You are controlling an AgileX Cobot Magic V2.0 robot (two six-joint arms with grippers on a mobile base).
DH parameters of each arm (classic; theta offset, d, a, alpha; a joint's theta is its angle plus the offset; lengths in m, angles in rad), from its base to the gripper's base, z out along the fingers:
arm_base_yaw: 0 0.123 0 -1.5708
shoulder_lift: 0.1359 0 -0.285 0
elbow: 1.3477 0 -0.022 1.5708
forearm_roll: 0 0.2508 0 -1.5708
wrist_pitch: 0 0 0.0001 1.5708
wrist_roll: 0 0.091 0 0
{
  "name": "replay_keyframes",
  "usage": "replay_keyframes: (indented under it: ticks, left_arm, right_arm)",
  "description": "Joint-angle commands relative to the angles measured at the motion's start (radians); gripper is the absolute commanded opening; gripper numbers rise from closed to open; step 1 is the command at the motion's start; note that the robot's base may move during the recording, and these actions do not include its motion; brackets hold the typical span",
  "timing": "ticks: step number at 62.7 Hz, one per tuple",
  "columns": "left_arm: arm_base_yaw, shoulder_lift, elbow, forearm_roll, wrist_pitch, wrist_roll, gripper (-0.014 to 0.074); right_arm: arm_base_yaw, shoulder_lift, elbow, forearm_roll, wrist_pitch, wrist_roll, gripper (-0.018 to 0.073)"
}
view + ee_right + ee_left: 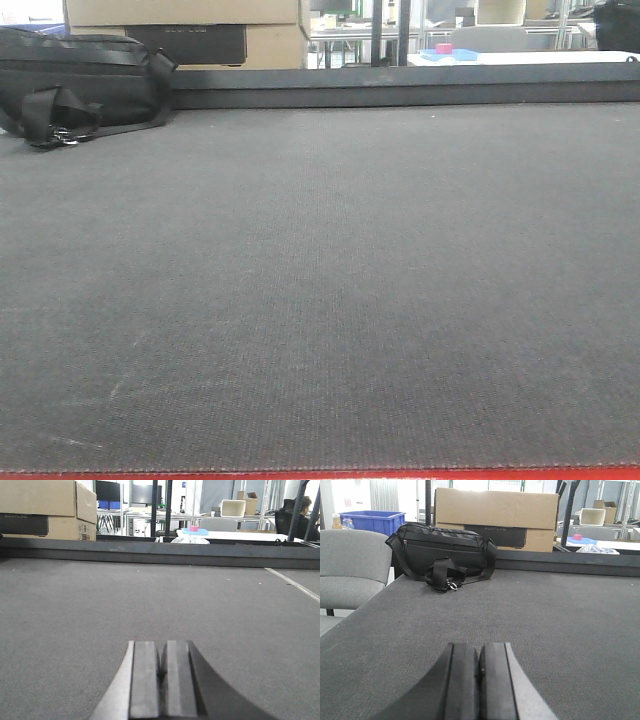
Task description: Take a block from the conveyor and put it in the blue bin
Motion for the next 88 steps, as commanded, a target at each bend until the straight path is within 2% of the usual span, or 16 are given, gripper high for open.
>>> replay_keyframes:
  ticks: [1, 7, 14, 20, 28, 37, 43, 50, 60, 73, 80, 88]
  left_arm:
    - [0.001, -0.005, -0.001, 0.002, -0.016, -0.008, -0.0111]
    - [0.001, -0.005, -0.001, 0.002, -0.019, -0.008, -0.0111]
    - [0.001, -0.005, -0.001, 0.002, -0.036, -0.008, -0.0111]
    - [0.001, -0.005, -0.074, 0.005, 0.033, -0.005, -0.0111]
    - [0.001, 0.023, -0.262, 0.044, 0.216, -0.004, -0.0111]
    - [0.001, 0.179, -0.511, 0.049, 0.428, -0.004, -0.0111]
    - [0.001, 0.346, -0.653, 0.049, 0.551, -0.004, -0.0111]
    - [0.001, 0.553, -0.819, 0.035, 0.749, -0.004, -0.0111]
    - [0.001, 0.837, -1.004, -0.018, 0.970, -0.004, -0.0111]
    - [0.001, 1.099, -1.107, -0.078, 0.995, -0.004, -0.0111]
    - [0.001, 1.191, -1.110, -0.127, 1.001, -0.004, -0.0111]
    - [0.001, 1.266, -1.110, -0.131, 1.007, -0.004, -0.0111]
  right_arm:
    - [-0.002, 0.007, -0.001, -0.006, -0.019, -0.002, -0.0162]
    - [-0.002, 0.007, -0.001, -0.006, -0.052, -0.002, -0.0162]
    - [-0.002, 0.007, -0.001, -0.006, -0.154, -0.002, -0.0162]
    - [-0.002, 0.007, -0.063, -0.006, -0.128, -0.002, -0.0162]
    - [-0.002, 0.009, -0.253, -0.006, 0.064, -0.002, -0.0162]
    - [-0.002, 0.132, -0.486, -0.006, 0.309, -0.002, -0.0162]
    - [-0.002, 0.252, -0.626, -0.006, 0.462, -0.002, -0.0162]
    - [-0.002, 0.426, -0.741, -0.006, 0.638, -0.002, -0.0162]
    - [-0.002, 0.657, -0.865, -0.006, 0.889, -0.002, -0.0162]
    - [-0.002, 0.906, -0.981, -0.006, 1.152, -0.002, -0.0162]
    - [-0.002, 1.001, -1.010, -0.006, 1.161, -0.002, -0.0162]
    - [-0.002, 1.090, -1.014, -0.006, 1.161, -0.002, -0.0162]
